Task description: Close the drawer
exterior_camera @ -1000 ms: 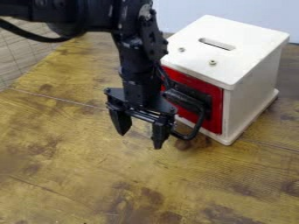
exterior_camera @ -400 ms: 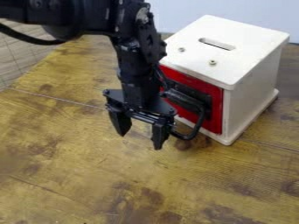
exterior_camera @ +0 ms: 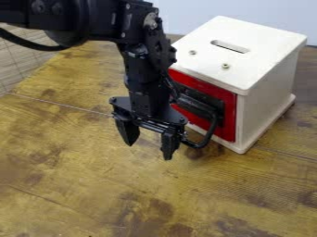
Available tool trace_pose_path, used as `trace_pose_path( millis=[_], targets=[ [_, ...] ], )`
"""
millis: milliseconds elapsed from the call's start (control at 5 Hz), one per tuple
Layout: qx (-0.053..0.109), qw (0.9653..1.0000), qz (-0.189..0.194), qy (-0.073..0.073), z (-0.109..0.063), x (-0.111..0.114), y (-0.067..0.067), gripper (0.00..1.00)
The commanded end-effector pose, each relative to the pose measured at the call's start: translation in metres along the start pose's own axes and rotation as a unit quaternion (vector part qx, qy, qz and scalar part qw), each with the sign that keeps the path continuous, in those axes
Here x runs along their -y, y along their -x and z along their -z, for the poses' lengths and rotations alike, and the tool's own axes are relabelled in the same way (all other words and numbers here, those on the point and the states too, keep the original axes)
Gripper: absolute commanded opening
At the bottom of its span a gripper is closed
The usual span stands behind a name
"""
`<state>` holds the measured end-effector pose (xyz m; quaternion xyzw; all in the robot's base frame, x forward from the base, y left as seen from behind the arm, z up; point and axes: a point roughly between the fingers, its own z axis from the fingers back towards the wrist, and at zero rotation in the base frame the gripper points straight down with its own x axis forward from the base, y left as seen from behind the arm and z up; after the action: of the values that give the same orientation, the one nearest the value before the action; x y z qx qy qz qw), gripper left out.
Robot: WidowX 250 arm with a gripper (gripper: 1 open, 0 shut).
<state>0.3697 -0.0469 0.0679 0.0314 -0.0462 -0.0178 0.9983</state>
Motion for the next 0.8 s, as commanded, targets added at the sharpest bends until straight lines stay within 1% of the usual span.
trace_pose_path(
  millis=[0,600],
  targets=[
    [0.051,0.9987,-0.001,0.002,-0.038,-0.0046,-0.0079,1.0],
    [0.055,0.9985,0.0,0.001,-0.0429,-0.0048,-0.0108,1.0]
  ],
)
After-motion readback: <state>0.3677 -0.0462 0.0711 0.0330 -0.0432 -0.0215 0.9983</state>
